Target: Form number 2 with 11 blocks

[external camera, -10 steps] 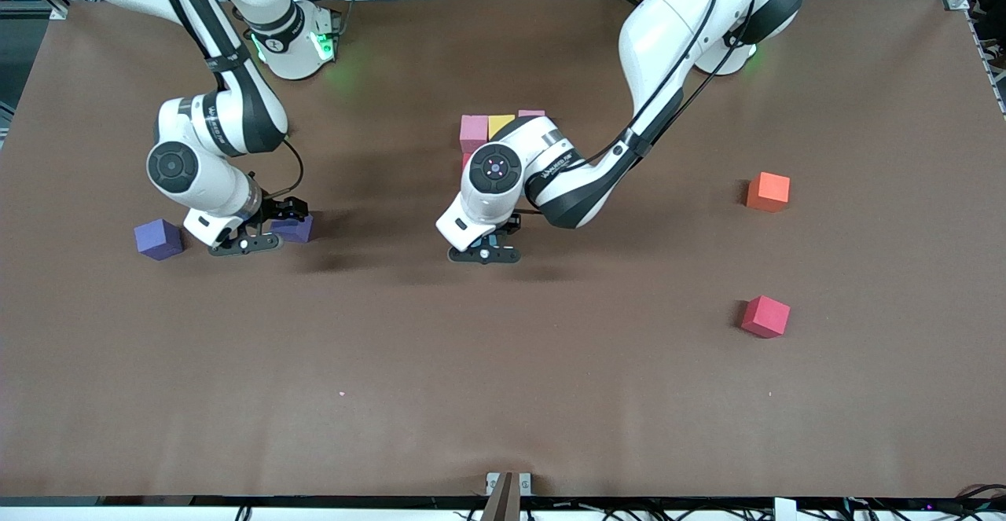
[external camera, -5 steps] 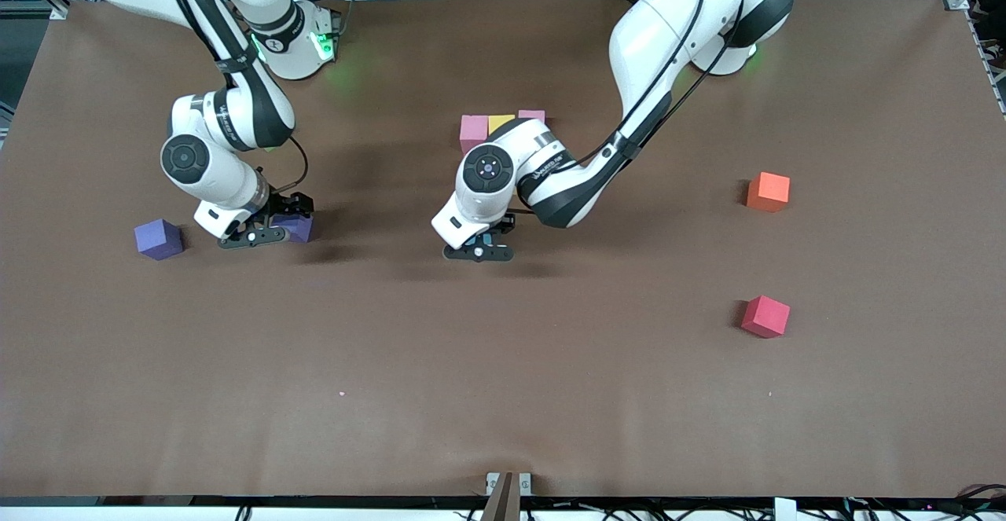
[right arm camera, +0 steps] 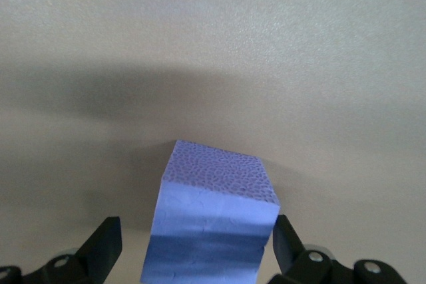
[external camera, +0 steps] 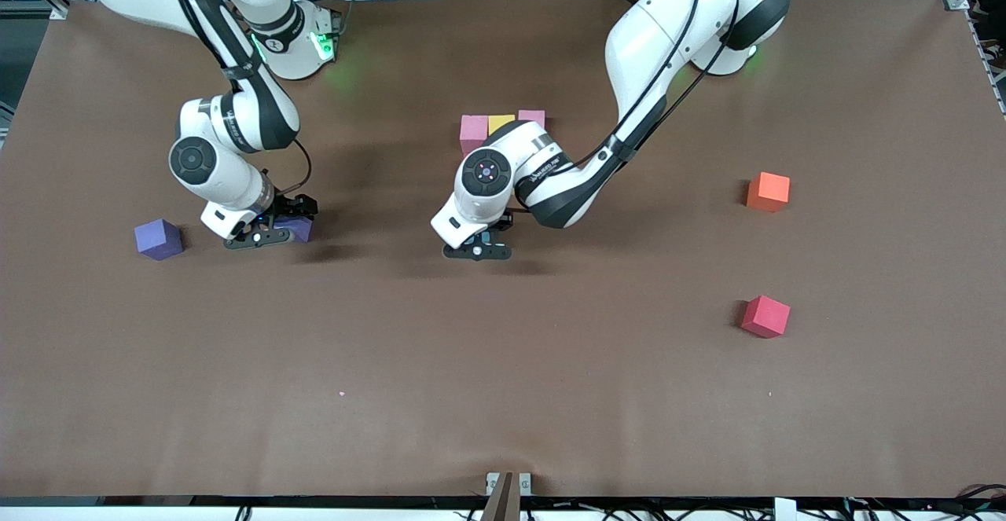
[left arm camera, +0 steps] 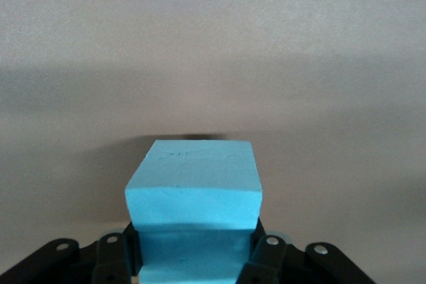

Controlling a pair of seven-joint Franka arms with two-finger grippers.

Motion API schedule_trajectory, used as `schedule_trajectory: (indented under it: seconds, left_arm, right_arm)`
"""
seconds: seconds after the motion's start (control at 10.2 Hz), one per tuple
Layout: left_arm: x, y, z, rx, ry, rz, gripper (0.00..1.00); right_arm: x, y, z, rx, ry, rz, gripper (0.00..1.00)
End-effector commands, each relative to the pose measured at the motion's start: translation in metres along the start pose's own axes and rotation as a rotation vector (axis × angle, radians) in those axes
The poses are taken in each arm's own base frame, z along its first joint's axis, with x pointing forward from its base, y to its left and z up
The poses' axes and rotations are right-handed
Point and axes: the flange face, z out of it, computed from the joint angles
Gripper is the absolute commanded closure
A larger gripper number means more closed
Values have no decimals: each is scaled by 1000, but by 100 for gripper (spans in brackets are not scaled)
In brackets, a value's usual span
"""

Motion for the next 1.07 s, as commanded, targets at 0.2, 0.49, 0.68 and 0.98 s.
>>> schedule_trajectory:
  seconds: [0.2, 0.49, 0.68, 0.98]
  left_arm:
    - [-4, 6, 9, 7, -22, -6, 94]
    - [-4, 4, 15, 20, -22, -5, 94]
    - [-5, 2, 19, 24, -38, -12, 94]
    - [-5, 3, 18, 13, -48, -21, 94]
  right_arm:
    - [-2, 3, 6, -1, 10, -9, 0]
    - [-1, 4, 7, 0, 14, -7, 52]
    - [-1, 4, 5, 0, 17, -7, 61]
    - [1, 1, -4, -2, 24, -10, 61]
